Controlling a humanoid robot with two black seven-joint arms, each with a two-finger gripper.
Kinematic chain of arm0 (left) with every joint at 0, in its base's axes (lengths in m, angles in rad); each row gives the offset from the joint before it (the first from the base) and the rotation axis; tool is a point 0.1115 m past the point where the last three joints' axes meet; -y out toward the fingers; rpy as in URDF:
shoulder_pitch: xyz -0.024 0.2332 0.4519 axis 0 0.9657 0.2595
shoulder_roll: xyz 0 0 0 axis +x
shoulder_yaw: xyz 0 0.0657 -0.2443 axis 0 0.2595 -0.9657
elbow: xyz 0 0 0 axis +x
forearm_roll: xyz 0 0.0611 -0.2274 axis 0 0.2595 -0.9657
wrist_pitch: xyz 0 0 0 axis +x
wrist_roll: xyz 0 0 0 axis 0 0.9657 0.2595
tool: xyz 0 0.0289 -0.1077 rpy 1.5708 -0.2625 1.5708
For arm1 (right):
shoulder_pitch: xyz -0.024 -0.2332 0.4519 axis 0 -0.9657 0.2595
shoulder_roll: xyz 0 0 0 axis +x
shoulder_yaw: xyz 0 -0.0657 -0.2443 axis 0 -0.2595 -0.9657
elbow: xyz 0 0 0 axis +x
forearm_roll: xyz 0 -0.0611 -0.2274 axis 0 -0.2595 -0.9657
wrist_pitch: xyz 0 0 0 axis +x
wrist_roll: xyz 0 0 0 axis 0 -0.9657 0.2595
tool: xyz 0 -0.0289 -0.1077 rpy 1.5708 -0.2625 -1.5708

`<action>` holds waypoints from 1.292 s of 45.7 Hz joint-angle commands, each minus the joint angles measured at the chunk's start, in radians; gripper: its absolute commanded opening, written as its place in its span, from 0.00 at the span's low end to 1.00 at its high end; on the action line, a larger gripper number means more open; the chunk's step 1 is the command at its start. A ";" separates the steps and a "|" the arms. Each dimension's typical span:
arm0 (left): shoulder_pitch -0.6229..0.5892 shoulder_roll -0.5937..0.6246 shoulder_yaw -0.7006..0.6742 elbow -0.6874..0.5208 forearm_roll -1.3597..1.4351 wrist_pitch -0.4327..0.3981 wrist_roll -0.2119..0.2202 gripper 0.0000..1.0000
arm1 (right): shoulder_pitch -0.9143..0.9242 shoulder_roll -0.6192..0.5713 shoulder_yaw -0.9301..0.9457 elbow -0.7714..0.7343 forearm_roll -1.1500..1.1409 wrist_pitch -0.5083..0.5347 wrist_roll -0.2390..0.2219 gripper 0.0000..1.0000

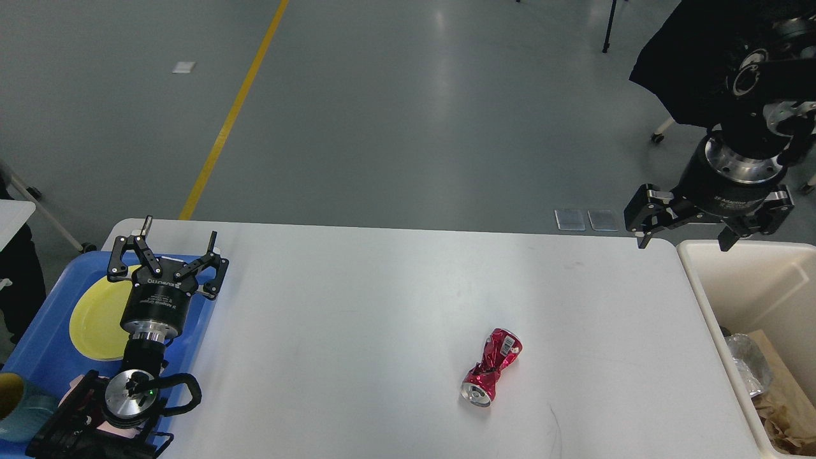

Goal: Tidy desktop
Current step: 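Move the right gripper from the bin down toward the red can, then grasp the crushed red can with the right gripper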

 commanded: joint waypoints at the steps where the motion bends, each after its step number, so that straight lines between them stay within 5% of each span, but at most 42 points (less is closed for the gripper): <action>1: 0.000 0.000 0.000 0.000 -0.001 0.000 0.000 0.96 | 0.193 0.002 -0.012 0.221 0.046 0.000 0.000 1.00; 18: 0.000 0.000 0.000 0.000 0.000 0.000 0.000 0.96 | 0.198 0.002 -0.030 0.245 0.112 -0.046 0.003 1.00; 37: 0.000 0.000 0.000 0.000 0.000 0.000 0.000 0.96 | -0.306 0.095 0.192 0.088 0.400 -0.391 0.001 1.00; 59: 0.000 0.000 0.000 0.000 -0.001 0.000 0.000 0.96 | -0.848 0.399 0.378 -0.409 0.380 -0.534 0.003 1.00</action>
